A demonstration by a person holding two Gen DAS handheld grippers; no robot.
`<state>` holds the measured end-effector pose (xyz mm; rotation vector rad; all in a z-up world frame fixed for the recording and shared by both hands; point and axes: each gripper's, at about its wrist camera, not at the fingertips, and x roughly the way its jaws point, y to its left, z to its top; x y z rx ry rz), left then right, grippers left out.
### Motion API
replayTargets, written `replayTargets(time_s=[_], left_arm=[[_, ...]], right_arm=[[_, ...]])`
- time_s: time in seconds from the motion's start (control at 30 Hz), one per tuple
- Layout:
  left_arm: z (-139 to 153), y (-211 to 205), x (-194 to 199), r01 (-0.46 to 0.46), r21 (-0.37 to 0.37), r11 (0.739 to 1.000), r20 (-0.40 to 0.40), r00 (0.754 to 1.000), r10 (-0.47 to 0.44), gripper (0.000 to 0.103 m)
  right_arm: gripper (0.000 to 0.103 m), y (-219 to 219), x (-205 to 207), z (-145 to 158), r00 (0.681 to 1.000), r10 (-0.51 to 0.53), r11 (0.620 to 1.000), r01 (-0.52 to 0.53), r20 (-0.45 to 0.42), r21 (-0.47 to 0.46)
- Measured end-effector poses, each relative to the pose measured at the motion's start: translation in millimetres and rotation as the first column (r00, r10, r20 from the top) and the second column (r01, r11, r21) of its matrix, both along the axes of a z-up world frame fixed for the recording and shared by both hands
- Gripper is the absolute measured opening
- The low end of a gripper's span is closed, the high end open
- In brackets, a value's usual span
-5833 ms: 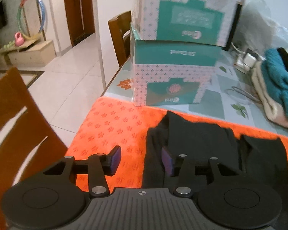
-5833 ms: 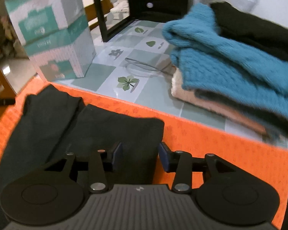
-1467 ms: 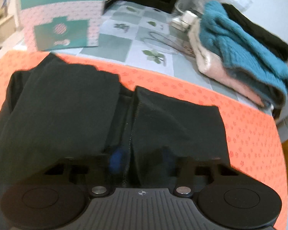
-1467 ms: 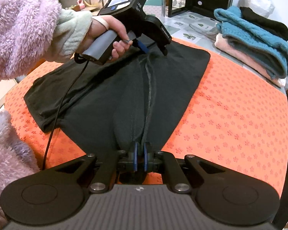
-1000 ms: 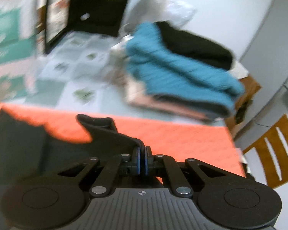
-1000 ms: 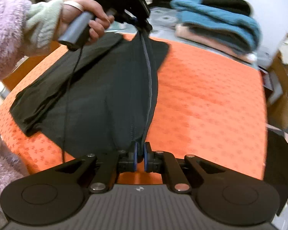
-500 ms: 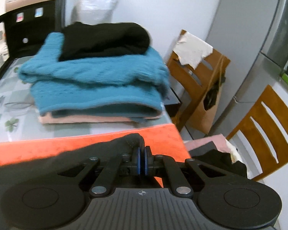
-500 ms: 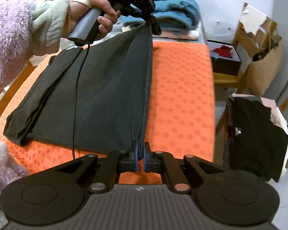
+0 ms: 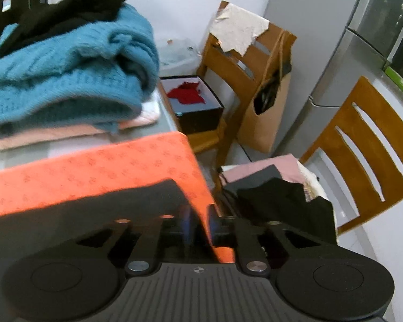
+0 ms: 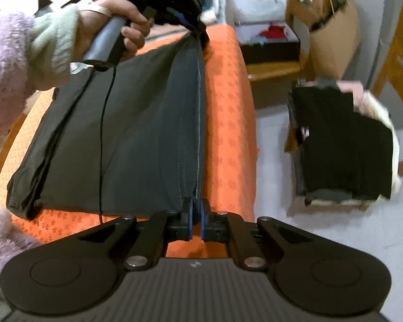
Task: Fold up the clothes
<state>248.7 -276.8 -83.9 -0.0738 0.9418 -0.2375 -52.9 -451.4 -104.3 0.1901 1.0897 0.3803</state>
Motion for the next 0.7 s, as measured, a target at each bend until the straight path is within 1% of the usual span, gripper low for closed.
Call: replayTargets(time_s=[0.07, 0.1, 0.17, 0.37, 0.43, 0.5, 0.57, 0.63, 0.7], left_arm=[[3.7, 1.1, -5.5, 0.003, -0.013, 1.000, 0.002, 1.000, -0.003, 0.070], [7.3, 4.7, -9.7, 0.007, -0.018, 1.000, 0.004, 1.000, -0.007, 0.073], [14.8, 13.2, -17.9, 0.012, -0.026, 1.000, 0.005, 1.000, -0.012, 0.074], [36.7, 63.0, -54.0, -0.029, -0.043, 0.999, -0.035, 0.999, 0.027, 0.078], [41.1, 82.1, -69.8, -0.045, -0.032, 0.998, -0.045, 0.998, 0.044, 0.079], [44.5, 101.1, -87.7, -0.064, -0.016, 0.998, -0.052, 0.997, 0.063, 0.080], [47.4, 119.8, -105.7, -0.084, -0.003, 0.996, -0.058, 0.995, 0.084, 0.082], [49.1, 139.2, -124.9, -0.107, 0.000, 0.994, -0.068, 0.992, 0.107, 0.082], [50.7, 156.7, -144.5, -0.128, 0.006, 0.992, -0.072, 0.989, 0.128, 0.082]], right_arm=[[0.004, -0.8, -0.4, -5.3, 1.000, -0.016, 0.999, 0.015, -0.015, -0.029], [0.004, -0.9, -0.8, -7.7, 1.000, -0.023, 0.999, 0.021, -0.022, -0.046], [0.004, -3.3, -2.6, -9.2, 0.999, -0.043, 0.997, 0.041, -0.027, -0.067], [0.008, 12.5, 0.8, -0.7, 1.000, -0.023, 0.995, 0.025, 0.015, -0.100], [0.012, 18.0, 2.0, 2.2, 0.999, -0.015, 0.994, 0.019, 0.029, -0.110], [0.034, 23.6, 3.3, 5.2, 0.999, -0.007, 0.993, 0.013, 0.044, -0.121], [0.038, 30.7, 6.5, 5.5, 0.999, 0.005, 0.992, 0.001, 0.050, -0.126], [0.038, 40.3, 13.1, 1.5, 0.999, 0.024, 0.992, -0.018, 0.045, -0.123], [0.038, 47.6, 21.3, 0.7, 0.998, 0.020, 0.992, -0.012, 0.057, -0.123]])
